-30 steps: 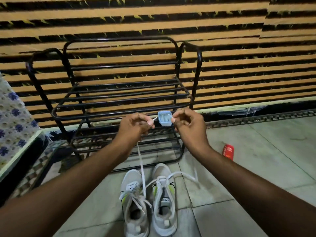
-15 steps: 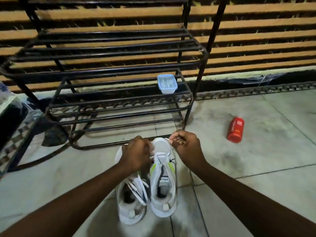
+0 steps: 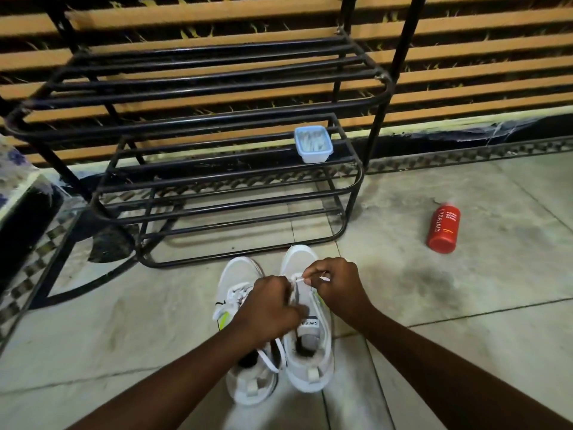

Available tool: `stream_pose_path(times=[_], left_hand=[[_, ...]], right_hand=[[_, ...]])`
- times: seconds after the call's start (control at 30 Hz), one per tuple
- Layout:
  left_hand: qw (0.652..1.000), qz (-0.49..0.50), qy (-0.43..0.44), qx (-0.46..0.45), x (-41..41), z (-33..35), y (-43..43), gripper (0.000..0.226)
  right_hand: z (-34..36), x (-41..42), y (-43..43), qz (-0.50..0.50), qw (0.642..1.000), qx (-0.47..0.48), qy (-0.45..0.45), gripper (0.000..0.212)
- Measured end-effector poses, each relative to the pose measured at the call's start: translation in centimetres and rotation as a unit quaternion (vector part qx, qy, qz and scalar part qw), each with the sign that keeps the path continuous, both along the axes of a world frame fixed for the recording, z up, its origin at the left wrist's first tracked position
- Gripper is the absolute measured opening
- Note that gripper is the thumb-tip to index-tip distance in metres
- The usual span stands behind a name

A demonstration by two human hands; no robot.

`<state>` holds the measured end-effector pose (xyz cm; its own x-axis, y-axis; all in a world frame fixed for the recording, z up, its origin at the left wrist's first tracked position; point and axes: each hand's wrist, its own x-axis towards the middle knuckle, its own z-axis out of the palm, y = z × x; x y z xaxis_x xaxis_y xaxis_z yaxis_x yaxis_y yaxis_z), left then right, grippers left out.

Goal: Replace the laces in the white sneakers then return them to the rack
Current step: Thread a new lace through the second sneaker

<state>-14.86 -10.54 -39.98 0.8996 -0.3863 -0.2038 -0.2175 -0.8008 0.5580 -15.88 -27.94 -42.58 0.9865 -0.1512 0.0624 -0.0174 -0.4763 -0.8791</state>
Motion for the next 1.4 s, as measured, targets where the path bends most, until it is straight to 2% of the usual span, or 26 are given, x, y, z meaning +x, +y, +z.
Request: stream_pose_path(times=[0.1, 0.23, 0.37, 0.4, 0.5, 0.67, 0.83, 0.93, 1.0, 1.13, 1.2, 1.27, 1.33, 1.4], left_hand=[[0.995, 0.058, 0.057, -0.050, 0.2, 0.3, 0.2, 0.036], [0.986, 0.074, 0.122, -0.090, 0.8, 0.5, 0.4, 0.040], [0.982, 0.074, 0.147, -0.093, 1.0, 0.6, 0.6, 0.009], [0.981, 0.076, 0.155, -0.094, 1.0, 0.7, 0.6, 0.008], [0.977, 0.075, 0.173, -0.105, 1.0, 0.8, 0.6, 0.028], [0.984, 0.052, 0.137, -0.101, 0.7, 0.8, 0.5, 0.051], [0.983, 0.059, 0.142, -0.097, 0.7, 1.1, 0.5, 0.057], [0.983, 0.053, 0.146, -0.101, 0.5, 1.4, 0.4, 0.046], [0.981, 0.058, 0.153, -0.102, 0.3, 1.4, 0.4, 0.038], [0.976, 0.064, 0.176, -0.113, 0.1, 1.7, 0.4, 0.038], [0.972, 0.068, 0.187, -0.126, 0.2, 1.6, 0.3, 0.030], [0.971, 0.073, 0.190, -0.128, 0.1, 1.5, 0.4, 0.025], [0.969, 0.069, 0.197, -0.132, 0.1, 1.3, 0.4, 0.026], [0.964, 0.068, 0.213, -0.143, 0.1, 1.4, 0.5, 0.026]], right_hand=[[-0.6, 0.1, 0.3, 0.007, 1.000, -0.008, 0.006, 0.011], [-0.8, 0.5, 1.0, 0.019, 0.999, -0.040, 0.009, 0.019], [-0.5, 0.5, 1.5, 0.020, 0.998, -0.056, 0.011, 0.021], [-0.4, 0.5, 1.5, 0.017, 0.998, -0.062, 0.009, 0.021], [0.1, 0.5, 1.5, 0.014, 0.996, -0.092, 0.017, 0.020], [0.4, 0.4, 2.0, -0.038, 0.993, -0.107, 0.033, 0.018], [0.6, 0.0, 2.5, -0.011, 0.986, -0.158, 0.042, 0.019], [0.8, -0.2, 2.8, -0.033, 0.985, -0.161, 0.054, 0.020], [0.9, 0.0, 2.9, -0.067, 0.988, -0.122, 0.071, 0.016], [1.1, 1.1, 2.4, -0.110, 0.982, -0.071, 0.134, 0.012], [1.1, 1.3, 2.3, -0.123, 0.979, -0.078, 0.146, 0.011], [1.1, 1.4, 2.5, -0.131, 0.978, -0.094, 0.134, 0.004], [1.1, 1.2, 2.6, -0.125, 0.981, -0.102, 0.108, 0.012], [0.9, 0.9, 2.7, -0.091, 0.984, -0.110, 0.102, 0.009]])
